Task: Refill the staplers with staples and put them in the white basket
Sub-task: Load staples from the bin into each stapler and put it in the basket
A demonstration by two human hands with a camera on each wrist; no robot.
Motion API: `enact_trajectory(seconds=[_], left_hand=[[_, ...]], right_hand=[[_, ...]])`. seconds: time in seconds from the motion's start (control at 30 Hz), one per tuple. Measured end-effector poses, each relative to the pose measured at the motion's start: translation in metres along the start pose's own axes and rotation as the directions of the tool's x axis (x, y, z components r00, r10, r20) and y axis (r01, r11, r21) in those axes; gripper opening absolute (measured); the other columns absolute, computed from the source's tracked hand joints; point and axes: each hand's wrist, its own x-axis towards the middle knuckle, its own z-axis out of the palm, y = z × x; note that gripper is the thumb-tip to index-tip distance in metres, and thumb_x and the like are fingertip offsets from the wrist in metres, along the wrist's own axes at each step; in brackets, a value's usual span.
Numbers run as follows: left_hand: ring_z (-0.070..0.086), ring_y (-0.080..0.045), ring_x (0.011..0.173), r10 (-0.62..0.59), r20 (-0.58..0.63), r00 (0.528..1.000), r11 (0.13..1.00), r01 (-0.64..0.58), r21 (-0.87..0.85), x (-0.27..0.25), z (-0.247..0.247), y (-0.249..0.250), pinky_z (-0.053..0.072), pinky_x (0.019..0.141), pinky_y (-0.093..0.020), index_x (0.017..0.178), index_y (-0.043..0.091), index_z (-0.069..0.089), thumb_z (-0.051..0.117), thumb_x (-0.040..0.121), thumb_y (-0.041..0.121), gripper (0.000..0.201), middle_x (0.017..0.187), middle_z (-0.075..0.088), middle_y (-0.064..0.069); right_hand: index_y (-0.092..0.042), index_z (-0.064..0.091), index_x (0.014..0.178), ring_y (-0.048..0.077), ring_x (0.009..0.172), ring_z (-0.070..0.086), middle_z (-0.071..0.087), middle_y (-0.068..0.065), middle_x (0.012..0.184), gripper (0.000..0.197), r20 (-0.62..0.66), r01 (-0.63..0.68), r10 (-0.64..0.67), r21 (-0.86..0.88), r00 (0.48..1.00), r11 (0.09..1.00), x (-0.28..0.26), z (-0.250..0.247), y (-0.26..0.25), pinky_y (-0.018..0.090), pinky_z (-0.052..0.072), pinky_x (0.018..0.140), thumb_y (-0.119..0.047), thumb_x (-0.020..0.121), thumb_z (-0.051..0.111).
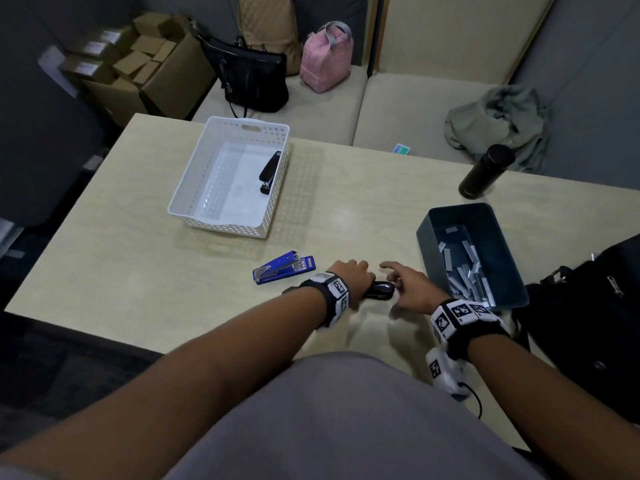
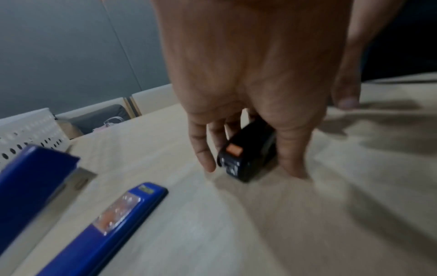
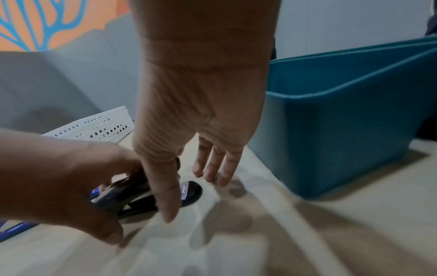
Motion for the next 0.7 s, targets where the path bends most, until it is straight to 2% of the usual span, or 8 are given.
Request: enact_trajectory(seconds=[0.2,0.37,0.43,0.5,0.53,0.6,0.67,0.7], left_hand=[[0.051,-0.037,0.116,0.07,-0.015,0.997,0.998,-0.07,0.009,-0.002,0.005,-0.01,0.048,0.082,-0.044,0.139,0.01,0.044,0.056,0.093,0.014,0.048,0.128,0.053,-0.017],[0.054,-0.03,0.112,0.147,-0.225,0.963,0.989,-0.151,0.0,-0.009,-0.039,-0.047,0.045,0.067,-0.038,0.128,0.017,0.057,0.057,0.09,0.014,0.037,0.12,0.057,-0.009],[0.054,-0.027,0.116,0.068,-0.379,0.923,0.987,-0.117,-0.108,-0.016,-0.057,-0.07,0.049,0.07,-0.038,0.13,0.017,0.056,0.062,0.087,0.015,0.043,0.129,0.055,-0.006],[0.052,-0.026,0.124,-0.18,-0.472,0.863,0.922,-0.02,-0.387,-0.021,-0.071,-0.094,0.052,0.086,-0.039,0.139,0.017,0.048,0.067,0.083,0.016,0.06,0.14,0.049,-0.008],[0.052,-0.027,0.126,-0.339,-0.433,0.835,0.818,0.034,-0.574,-0.024,-0.079,-0.105,0.049,0.093,-0.037,0.141,0.015,0.046,0.067,0.082,0.016,0.063,0.141,0.05,-0.01],[0.061,-0.032,0.114,-0.552,-0.193,0.811,0.426,0.075,-0.902,-0.031,-0.093,-0.125,0.049,0.087,-0.034,0.13,0.01,0.054,0.062,0.087,0.019,0.045,0.123,0.061,-0.013],[0.066,-0.032,0.092,-0.426,0.11,0.898,-0.111,0.069,-0.991,-0.041,-0.103,-0.144,0.052,0.071,-0.035,0.112,0.009,0.063,0.052,0.095,0.033,0.031,0.101,0.063,-0.01],[0.065,-0.03,0.09,-0.341,0.166,0.925,-0.245,0.083,-0.966,-0.046,-0.104,-0.154,0.054,0.067,-0.035,0.106,0.012,0.064,0.048,0.097,0.043,0.036,0.099,0.063,-0.007]], right_hand=[[-0.028,0.05,0.134,0.02,0.114,0.056,0.056,0.001,0.124,0.076,0.145,-0.021,0.007,0.093,0.989,0.995,-0.002,-0.011,-0.017,0.033,0.044,0.101,-0.032,0.068,0.085],[-0.016,0.062,0.092,0.02,0.073,0.061,0.064,0.004,0.081,0.024,0.224,-0.032,-0.011,0.184,0.975,0.982,0.005,-0.023,-0.068,0.029,0.048,0.07,-0.037,0.084,0.07],[-0.013,0.059,0.092,0.022,0.067,0.062,0.063,0.006,0.076,0.022,0.137,-0.049,0.008,0.298,0.991,0.953,0.014,-0.028,-0.091,0.03,0.049,0.063,-0.034,0.089,0.066],[-0.009,0.057,0.097,0.022,0.062,0.063,0.061,0.008,0.076,0.022,0.033,-0.044,0.033,0.441,0.999,0.896,0.023,-0.034,-0.12,0.031,0.051,0.06,-0.03,0.092,0.063],[-0.008,0.056,0.099,0.022,0.062,0.063,0.06,0.009,0.077,0.021,-0.012,-0.027,0.038,0.497,0.999,0.867,0.026,-0.038,-0.138,0.031,0.053,0.061,-0.026,0.092,0.062],[-0.007,0.056,0.102,0.024,0.07,0.064,0.06,0.01,0.082,0.015,-0.078,0.027,0.019,0.551,0.997,0.834,0.037,-0.04,-0.175,0.034,0.055,0.069,-0.016,0.091,0.061],[-0.012,0.062,0.096,0.023,0.081,0.062,0.064,0.009,0.088,0.009,-0.085,0.08,-0.04,0.558,0.996,0.826,0.05,-0.037,-0.212,0.037,0.053,0.077,-0.007,0.088,0.058],[-0.014,0.064,0.091,0.023,0.083,0.061,0.065,0.009,0.089,0.012,-0.067,0.092,-0.067,0.543,0.996,0.835,0.058,-0.034,-0.227,0.038,0.051,0.078,-0.005,0.087,0.057]])
